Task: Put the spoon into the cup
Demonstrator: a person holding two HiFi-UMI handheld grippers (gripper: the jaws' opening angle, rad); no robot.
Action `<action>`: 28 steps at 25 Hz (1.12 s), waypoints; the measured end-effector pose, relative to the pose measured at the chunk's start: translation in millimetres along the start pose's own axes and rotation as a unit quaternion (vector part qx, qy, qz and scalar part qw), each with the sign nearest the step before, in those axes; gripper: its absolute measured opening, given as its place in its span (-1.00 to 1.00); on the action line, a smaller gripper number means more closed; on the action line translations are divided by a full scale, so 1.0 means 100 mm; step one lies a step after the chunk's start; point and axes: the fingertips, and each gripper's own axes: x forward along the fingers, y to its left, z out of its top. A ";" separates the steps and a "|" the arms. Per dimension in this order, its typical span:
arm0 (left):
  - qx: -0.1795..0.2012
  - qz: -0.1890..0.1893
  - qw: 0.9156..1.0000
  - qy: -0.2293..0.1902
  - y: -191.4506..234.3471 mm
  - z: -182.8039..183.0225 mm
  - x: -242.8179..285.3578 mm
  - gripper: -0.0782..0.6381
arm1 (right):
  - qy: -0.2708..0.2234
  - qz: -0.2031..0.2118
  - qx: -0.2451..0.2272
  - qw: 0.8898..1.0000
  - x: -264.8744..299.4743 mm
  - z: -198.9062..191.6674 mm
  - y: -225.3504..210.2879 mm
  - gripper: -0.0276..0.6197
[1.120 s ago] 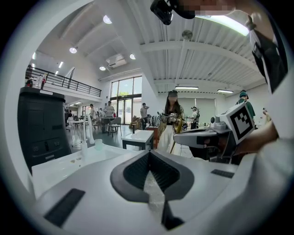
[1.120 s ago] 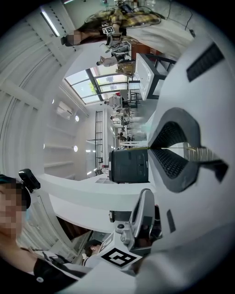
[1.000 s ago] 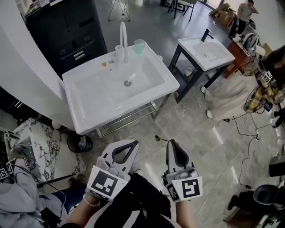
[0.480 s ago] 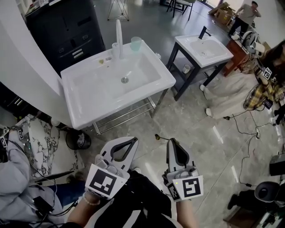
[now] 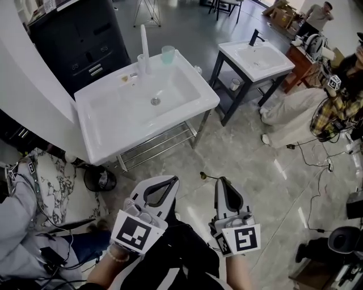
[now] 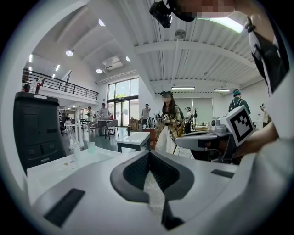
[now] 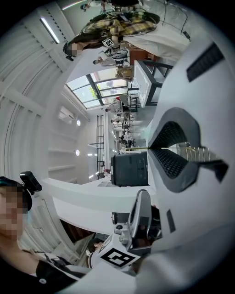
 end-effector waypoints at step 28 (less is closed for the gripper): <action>0.010 -0.049 0.999 -0.010 0.73 0.32 1.44 -0.79 | -0.004 -0.029 -0.014 0.999 1.12 0.30 -0.97 -0.89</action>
